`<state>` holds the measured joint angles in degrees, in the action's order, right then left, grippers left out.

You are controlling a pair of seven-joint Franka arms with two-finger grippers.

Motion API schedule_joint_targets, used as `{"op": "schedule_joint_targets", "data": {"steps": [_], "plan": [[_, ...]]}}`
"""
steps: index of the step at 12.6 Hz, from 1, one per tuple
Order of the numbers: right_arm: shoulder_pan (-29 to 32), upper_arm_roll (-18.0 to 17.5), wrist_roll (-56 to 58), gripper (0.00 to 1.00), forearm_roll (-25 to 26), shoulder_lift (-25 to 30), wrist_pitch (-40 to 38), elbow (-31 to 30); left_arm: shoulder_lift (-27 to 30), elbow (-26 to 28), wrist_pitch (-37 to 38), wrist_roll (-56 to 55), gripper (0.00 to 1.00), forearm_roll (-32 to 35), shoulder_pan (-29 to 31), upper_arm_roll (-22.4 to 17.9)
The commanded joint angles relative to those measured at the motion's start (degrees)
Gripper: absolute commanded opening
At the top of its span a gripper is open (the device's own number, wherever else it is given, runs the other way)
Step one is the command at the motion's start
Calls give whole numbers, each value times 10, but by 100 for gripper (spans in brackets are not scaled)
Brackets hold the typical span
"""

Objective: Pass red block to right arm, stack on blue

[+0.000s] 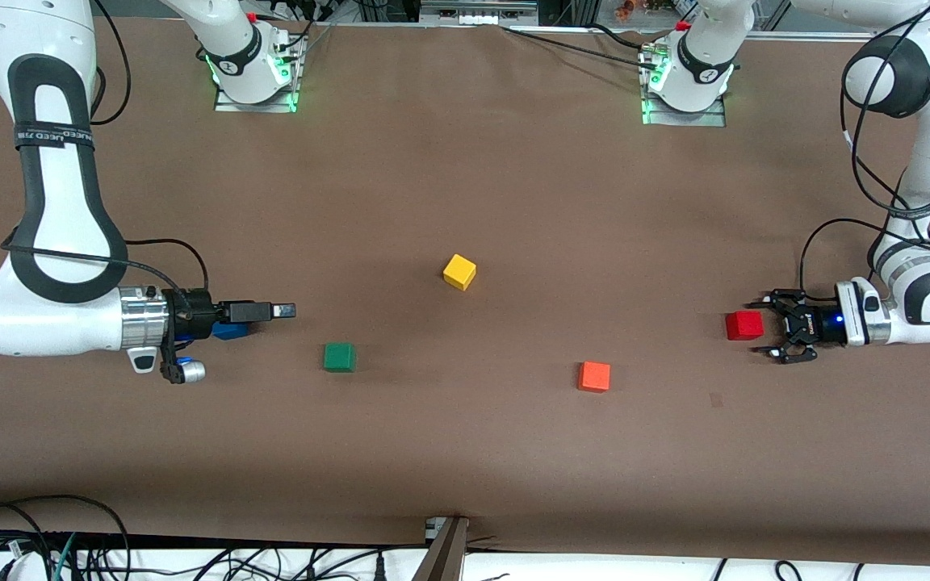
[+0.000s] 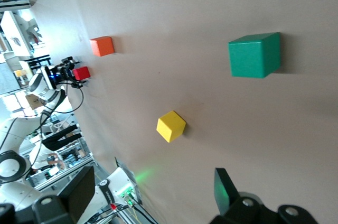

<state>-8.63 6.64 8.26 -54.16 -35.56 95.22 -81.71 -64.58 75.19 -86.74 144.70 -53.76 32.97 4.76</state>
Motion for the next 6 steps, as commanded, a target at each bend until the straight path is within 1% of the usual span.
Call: {"op": "schedule_joint_targets", "data": {"steps": [1,3,5,6], "plan": [[1,-4,7,100,-30,-11,-6,7,-18,-19,25,44,100,-19,3,-2],[1,-22,6,100,-37,-12,-1,7,-19,-19,30,45,100,-20,3,-2],[-7,-29,7,100,-82,-16,4,8,-19,-19,31,45,100,-20,2,-2],[-14,-30,7,100,-85,-18,20,8,-19,-18,31,45,100,-20,2,-2]]}}
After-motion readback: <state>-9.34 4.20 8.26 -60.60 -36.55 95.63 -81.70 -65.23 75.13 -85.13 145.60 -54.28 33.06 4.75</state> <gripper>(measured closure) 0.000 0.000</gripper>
